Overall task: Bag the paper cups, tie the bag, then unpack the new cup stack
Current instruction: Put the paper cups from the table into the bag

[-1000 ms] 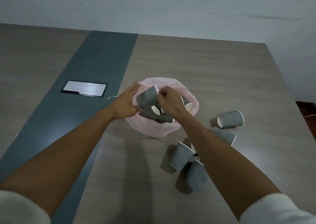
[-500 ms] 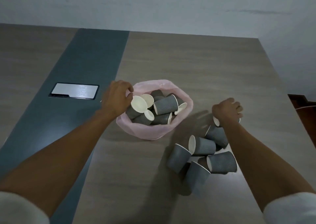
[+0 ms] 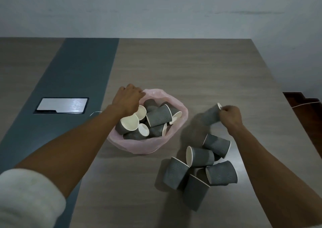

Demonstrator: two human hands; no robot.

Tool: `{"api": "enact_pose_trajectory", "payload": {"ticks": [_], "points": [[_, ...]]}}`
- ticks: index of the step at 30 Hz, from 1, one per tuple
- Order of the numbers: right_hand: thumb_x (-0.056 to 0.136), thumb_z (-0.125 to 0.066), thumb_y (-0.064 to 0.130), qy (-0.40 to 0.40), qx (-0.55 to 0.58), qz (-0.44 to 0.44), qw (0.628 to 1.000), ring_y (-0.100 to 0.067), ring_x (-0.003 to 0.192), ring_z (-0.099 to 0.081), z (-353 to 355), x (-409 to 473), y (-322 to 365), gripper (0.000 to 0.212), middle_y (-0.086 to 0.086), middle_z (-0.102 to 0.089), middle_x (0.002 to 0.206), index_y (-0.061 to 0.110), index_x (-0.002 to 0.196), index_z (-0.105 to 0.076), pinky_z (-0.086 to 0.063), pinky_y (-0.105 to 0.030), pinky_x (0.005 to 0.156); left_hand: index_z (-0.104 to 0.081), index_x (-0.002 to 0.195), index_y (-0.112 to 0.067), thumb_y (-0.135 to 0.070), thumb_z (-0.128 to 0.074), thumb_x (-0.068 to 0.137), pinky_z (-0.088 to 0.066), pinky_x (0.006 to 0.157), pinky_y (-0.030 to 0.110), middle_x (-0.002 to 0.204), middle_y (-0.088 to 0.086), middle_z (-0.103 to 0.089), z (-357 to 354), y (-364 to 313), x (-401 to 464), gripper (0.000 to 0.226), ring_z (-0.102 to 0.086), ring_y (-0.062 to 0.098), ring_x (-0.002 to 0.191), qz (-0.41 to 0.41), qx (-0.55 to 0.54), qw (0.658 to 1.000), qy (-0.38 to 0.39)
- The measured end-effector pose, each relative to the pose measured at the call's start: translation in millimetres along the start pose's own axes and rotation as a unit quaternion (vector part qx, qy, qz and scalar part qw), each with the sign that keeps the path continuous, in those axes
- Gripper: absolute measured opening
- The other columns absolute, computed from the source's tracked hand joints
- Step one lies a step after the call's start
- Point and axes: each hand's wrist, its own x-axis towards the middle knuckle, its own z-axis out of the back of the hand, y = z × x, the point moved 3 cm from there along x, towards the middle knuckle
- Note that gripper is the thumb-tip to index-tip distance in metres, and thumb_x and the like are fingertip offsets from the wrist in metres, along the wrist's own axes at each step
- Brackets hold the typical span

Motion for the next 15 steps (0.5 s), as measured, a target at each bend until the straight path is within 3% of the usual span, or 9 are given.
{"api": "enact_pose_trajectory", "payload": {"ticks": [3,5,9,12,15], "points": [[0.088,-0.06,0.007,0.026,0.104,0.143,0.984,-0.014,0.066,-0.053,-2.9,-30.5,57.9,0.01,-0.004,-0.063,0.073,0.006,0.084,-0.07,-0.041,-0.027,0.06,-0.05,0.147,-0.027,0.0,-0.054,0.092,-0.047,0.093,0.048,0.151,-0.002,-0.049,7.3,8.4,11.0,0.062,-0.044,0.032,0.132,-0.004,-0.055,0.998,-0.003],[0.086,-0.062,0.002,0.091,0.142,0.196,0.966,-0.008,0.063,-0.053,-20.6,-54.8,92.9,0.008,-0.003,-0.063,0.073,0.002,0.087,-0.07,-0.043,-0.019,0.058,-0.051,0.147,-0.027,0.003,-0.053,0.092,-0.05,0.096,0.05,0.153,-0.001,-0.049,9.0,15.6,16.6,0.063,-0.045,0.033,0.134,-0.009,-0.093,0.996,-0.005],[0.082,-0.067,0.009,0.167,0.075,0.276,0.944,-0.014,0.067,-0.06,-80.6,-83.6,125.3,0.006,-0.006,-0.07,0.077,0.012,0.084,-0.072,-0.049,-0.03,0.065,-0.052,0.146,-0.027,-0.005,-0.053,0.095,-0.048,0.102,0.049,0.153,-0.003,-0.051,10.3,25.5,21.5,0.055,-0.049,0.029,0.135,-0.016,-0.127,0.992,-0.022],[0.089,-0.065,0.011,0.163,-0.009,0.289,0.943,-0.019,0.092,-0.07,-115.9,-89.8,133.7,0.022,-0.004,-0.077,0.102,0.013,0.108,-0.077,-0.052,-0.027,0.081,-0.049,0.149,-0.024,-0.008,-0.051,0.098,-0.045,0.107,0.047,0.158,-0.003,-0.044,16.1,29.6,20.7,0.053,-0.046,0.028,0.139,-0.023,-0.127,0.991,-0.026],[0.092,-0.059,0.01,0.155,-0.032,0.258,0.953,-0.026,0.116,-0.066,-121.9,-93.2,133.1,0.038,-0.01,-0.07,0.127,0.008,0.128,-0.068,-0.05,-0.036,0.102,-0.042,0.153,-0.024,-0.004,-0.051,0.098,-0.043,0.109,0.048,0.163,-0.003,-0.035,18.2,34.0,17.8,0.059,-0.041,0.028,0.144,-0.032,-0.124,0.991,-0.026]]}}
